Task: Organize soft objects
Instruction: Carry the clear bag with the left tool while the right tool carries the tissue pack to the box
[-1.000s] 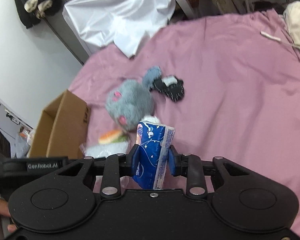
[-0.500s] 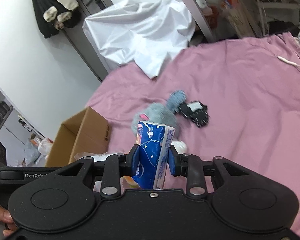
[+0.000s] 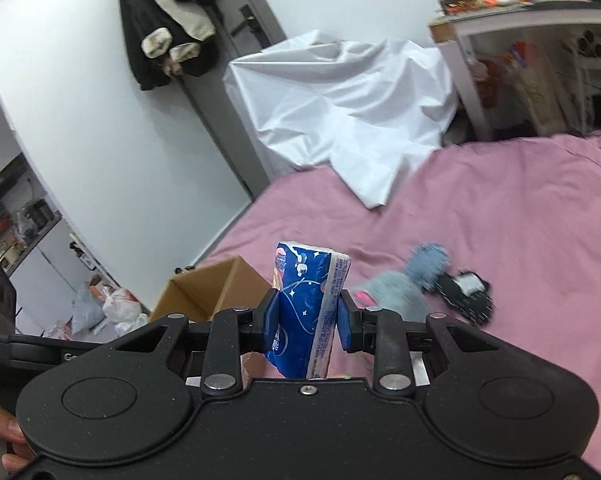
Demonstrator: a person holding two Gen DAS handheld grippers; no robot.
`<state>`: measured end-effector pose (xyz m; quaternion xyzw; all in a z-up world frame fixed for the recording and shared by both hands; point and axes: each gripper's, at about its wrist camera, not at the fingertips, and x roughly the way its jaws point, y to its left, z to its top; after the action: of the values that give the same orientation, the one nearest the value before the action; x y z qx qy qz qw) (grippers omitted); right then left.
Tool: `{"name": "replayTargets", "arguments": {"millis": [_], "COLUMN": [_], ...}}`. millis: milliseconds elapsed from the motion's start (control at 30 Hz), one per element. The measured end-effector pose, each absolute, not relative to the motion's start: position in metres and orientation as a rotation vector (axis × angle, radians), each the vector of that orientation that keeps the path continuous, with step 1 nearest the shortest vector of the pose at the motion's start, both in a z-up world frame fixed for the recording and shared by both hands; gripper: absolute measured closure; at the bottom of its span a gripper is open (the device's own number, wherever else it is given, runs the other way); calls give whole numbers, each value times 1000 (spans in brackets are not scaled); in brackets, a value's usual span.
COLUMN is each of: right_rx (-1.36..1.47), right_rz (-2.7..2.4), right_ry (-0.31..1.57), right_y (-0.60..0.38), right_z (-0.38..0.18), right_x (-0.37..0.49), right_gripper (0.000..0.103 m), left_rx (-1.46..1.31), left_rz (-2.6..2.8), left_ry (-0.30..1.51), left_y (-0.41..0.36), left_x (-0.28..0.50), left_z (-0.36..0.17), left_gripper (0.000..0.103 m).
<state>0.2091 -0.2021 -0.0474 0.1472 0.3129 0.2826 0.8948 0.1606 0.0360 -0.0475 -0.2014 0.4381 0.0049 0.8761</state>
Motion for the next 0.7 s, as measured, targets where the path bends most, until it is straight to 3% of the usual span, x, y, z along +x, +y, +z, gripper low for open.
{"name": "replayTargets", "arguments": {"millis": [700], "right_rx": [224], "right_rz": [711], "right_ry": [620], "right_y": [-130], "right_z": [-29], "right_x": [232], "right_gripper": [74], "left_rx": [-376], "left_rz": [189], "left_ry": [840], "left_y": [119], "left_x": [178], "left_z": [-23], "left_gripper": [72]}}
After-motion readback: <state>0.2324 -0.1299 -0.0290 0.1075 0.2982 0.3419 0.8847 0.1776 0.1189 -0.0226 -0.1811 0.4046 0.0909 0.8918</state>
